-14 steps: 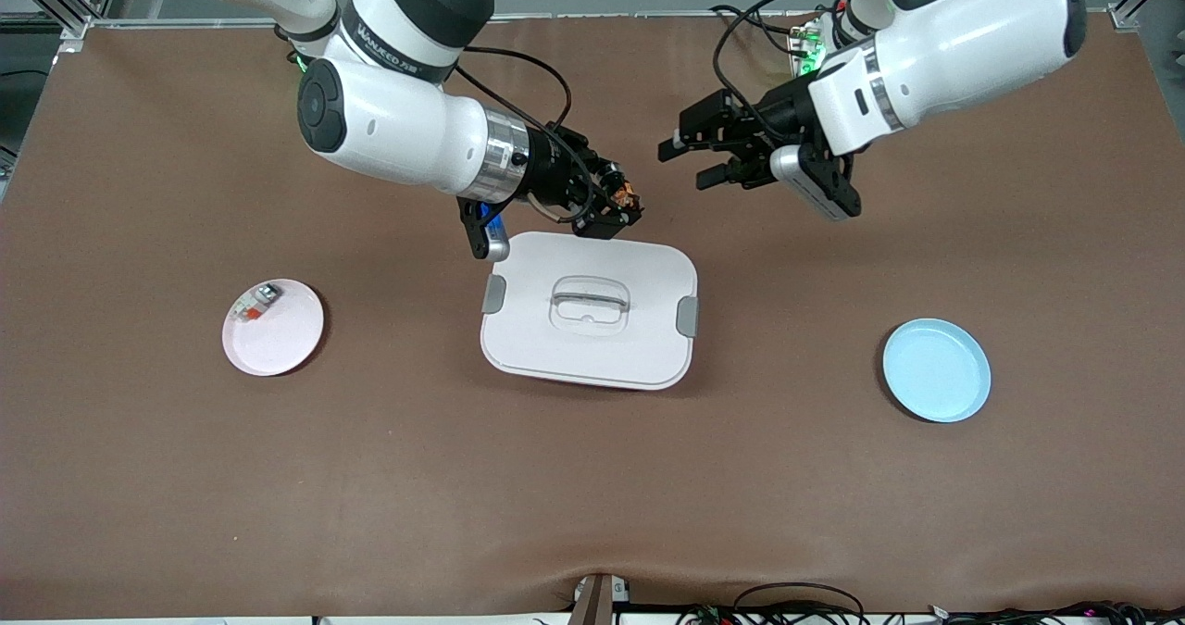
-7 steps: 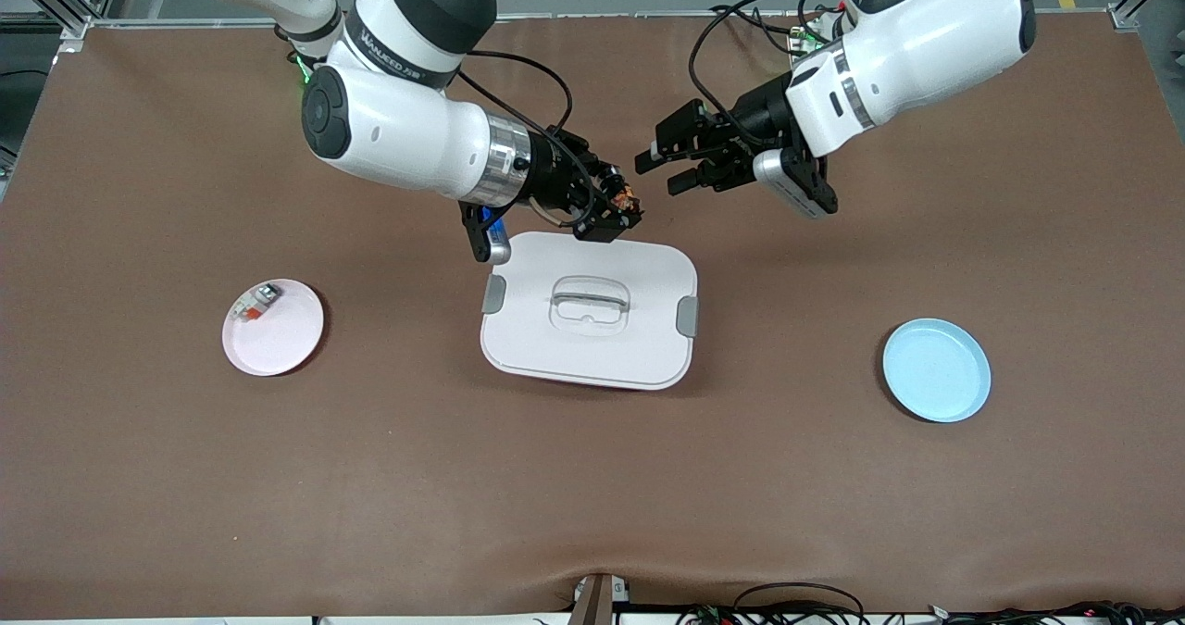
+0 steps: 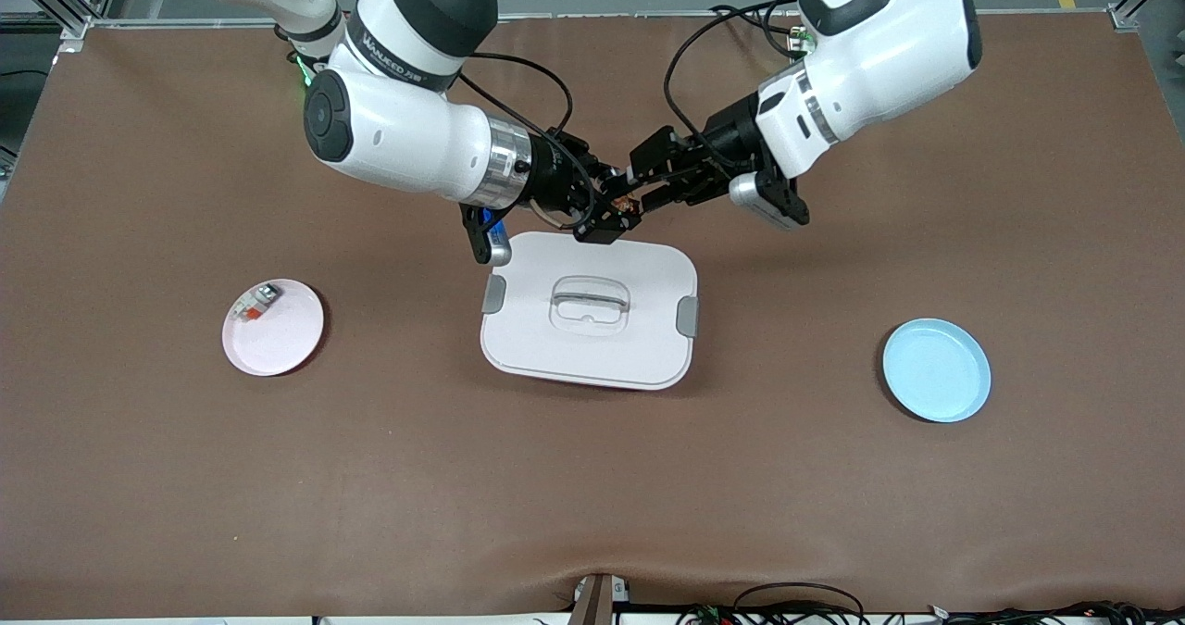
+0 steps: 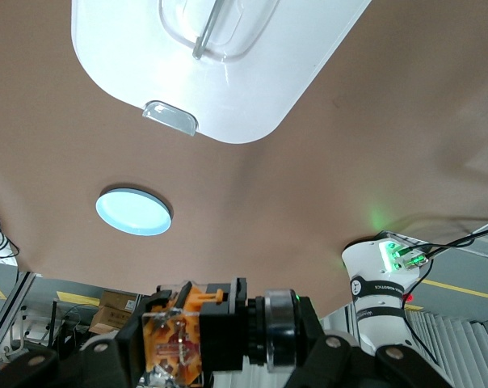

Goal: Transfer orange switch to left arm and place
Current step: 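Grasp the switch with the left gripper from the right gripper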

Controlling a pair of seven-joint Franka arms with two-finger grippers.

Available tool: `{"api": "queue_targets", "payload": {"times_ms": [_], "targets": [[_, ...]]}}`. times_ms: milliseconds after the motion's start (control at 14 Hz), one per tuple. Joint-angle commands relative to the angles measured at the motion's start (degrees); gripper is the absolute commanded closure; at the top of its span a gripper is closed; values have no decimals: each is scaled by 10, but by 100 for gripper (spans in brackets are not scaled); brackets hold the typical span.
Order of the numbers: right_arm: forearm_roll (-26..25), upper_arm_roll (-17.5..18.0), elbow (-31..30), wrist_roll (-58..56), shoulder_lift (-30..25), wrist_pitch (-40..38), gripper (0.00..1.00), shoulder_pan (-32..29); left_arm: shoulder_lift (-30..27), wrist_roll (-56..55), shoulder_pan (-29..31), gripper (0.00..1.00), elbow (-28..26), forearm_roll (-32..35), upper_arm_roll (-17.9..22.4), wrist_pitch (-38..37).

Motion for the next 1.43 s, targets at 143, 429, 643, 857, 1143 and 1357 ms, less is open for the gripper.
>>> {"api": "queue_targets", "payload": {"times_ms": [143,429,643,857,1143,1357], "targets": [[10,-6,19,5,12,-3,90,6,22,-3,-18,50,3,-13,-6,41],[10,-6,19,5,12,-3,90,6,30,-3,-20,68,5,-13,-7,42],[10,-6,19,6,12,-3,90,6,33,-2,-19,100,4,-9,-7,41],[10,-6,19,6,12,-4,66,4,32,4,-15,100,7,27,-7,41],[11,-6,19,9,12,-7,0,3,29,-3,3,100,13,123,-4,38],[11,-6,19,9,11,-9,0,-1,28,-2,14,100,15,150,-2,37]]}}
